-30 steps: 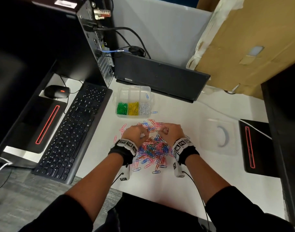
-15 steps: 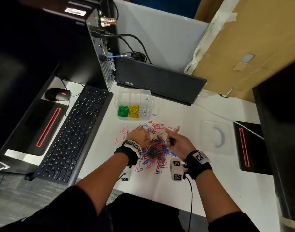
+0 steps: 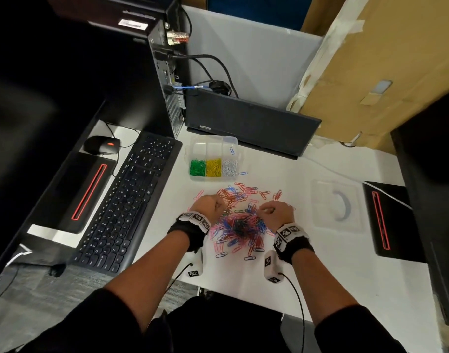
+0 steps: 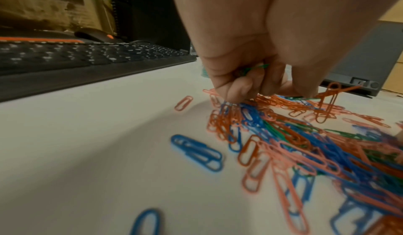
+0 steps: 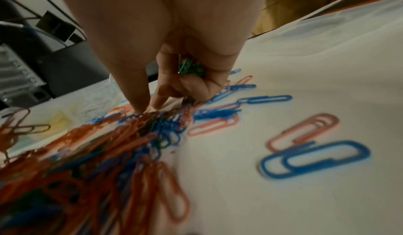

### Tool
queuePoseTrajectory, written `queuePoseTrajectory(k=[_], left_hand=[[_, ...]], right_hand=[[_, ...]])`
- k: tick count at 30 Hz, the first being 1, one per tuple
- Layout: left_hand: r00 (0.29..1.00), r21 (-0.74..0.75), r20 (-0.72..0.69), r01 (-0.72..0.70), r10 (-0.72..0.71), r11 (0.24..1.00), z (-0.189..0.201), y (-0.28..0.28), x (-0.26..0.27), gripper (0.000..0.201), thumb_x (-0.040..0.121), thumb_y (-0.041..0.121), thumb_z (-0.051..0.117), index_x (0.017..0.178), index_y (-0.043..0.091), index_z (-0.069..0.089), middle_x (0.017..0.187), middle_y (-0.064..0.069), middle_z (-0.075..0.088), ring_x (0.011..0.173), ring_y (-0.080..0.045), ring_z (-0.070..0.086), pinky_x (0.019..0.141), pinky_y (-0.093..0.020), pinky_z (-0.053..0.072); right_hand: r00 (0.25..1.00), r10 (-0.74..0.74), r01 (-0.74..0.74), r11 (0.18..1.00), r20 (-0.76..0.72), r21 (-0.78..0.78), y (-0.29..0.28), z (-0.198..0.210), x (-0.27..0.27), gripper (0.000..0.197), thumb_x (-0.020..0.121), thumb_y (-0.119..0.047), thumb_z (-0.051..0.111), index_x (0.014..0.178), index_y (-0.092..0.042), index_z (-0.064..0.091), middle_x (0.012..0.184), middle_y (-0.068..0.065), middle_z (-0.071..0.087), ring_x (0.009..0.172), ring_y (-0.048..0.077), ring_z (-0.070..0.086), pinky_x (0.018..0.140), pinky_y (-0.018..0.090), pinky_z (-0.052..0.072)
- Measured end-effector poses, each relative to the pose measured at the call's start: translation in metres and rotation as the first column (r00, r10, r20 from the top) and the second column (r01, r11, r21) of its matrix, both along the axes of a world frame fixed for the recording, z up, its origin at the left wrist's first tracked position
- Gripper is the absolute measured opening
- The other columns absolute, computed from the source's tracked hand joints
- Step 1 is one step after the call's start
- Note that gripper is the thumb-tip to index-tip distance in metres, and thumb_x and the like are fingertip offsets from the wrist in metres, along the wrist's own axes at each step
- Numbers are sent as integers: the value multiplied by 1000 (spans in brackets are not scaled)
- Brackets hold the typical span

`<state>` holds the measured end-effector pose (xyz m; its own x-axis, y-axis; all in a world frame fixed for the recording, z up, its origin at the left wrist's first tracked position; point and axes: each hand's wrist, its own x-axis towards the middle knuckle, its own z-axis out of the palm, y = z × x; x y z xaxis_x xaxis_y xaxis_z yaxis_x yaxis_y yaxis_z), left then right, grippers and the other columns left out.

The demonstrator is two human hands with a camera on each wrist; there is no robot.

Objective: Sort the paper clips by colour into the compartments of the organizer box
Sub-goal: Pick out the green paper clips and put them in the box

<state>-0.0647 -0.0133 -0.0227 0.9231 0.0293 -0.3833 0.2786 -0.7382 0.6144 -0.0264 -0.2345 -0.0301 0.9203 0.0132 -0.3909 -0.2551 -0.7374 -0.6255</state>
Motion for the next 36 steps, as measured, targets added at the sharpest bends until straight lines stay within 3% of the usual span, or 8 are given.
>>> queuePoseTrajectory(k=[5,14,18,27,30,32,34,36], left_hand=[[1000,12,-18,9,-8,1000,-9,0,-5,23,94,25,59,98,4,69,97,-10,70,91,-24,63,70,-22,40],[986,-5,3,-165,165,986,-9,4,-3,18,93,27,61,101,13,69,103,-4,71,98,-22,64,83,-25,47],[967,-131,-42,-253,250,958,-8,0,-7,25,91,27,65,103,7,72,100,-11,71,91,-23,64,75,-21,44],[957,-131,-51,-291,286,948,-8,5,0,21,88,33,68,86,13,71,85,-8,70,76,-15,61,71,-23,47],[958,-135,-43,-288,285,948,-6,5,4,21,89,33,66,94,14,73,87,-3,69,77,-15,59,71,-23,46],[957,-102,-40,-292,289,951,-7,7,6,17,90,32,66,93,17,72,86,-1,68,79,-16,60,71,-23,47],[963,-35,-29,-269,268,962,-7,11,6,13,89,32,66,92,21,72,81,4,63,75,-12,56,69,-21,46],[974,2,-8,-226,226,974,-7,14,6,10,86,32,68,93,26,73,73,10,58,70,-10,52,66,-19,43]], right_hand=[[999,46,-46,998,10,-40,8,-3,-4,3,83,-20,75,82,-17,75,75,-3,66,72,10,60,78,27,55],[975,202,-203,979,96,7,9,-2,1,20,78,-10,73,70,-28,68,58,-12,56,58,6,52,63,23,47],[915,378,-376,926,140,-36,32,-3,3,7,80,-13,76,82,-20,76,64,-12,56,63,10,53,66,23,48],[920,384,-383,923,78,-29,36,-2,6,5,84,-18,73,80,-17,73,72,-7,62,65,6,55,64,22,46],[966,254,-259,955,52,147,22,0,7,5,86,-19,72,82,-17,73,77,-9,67,70,0,58,65,11,44],[995,94,-73,935,-43,347,10,0,6,8,88,-16,70,81,-15,73,73,-3,67,66,11,58,66,19,48],[959,-101,250,740,-264,624,-2,1,2,11,92,-2,63,91,-9,72,73,8,62,65,18,52,61,25,46],[868,-144,480,482,-475,732,-12,2,-3,19,94,4,55,108,-1,68,75,8,55,66,16,49,58,23,46]])
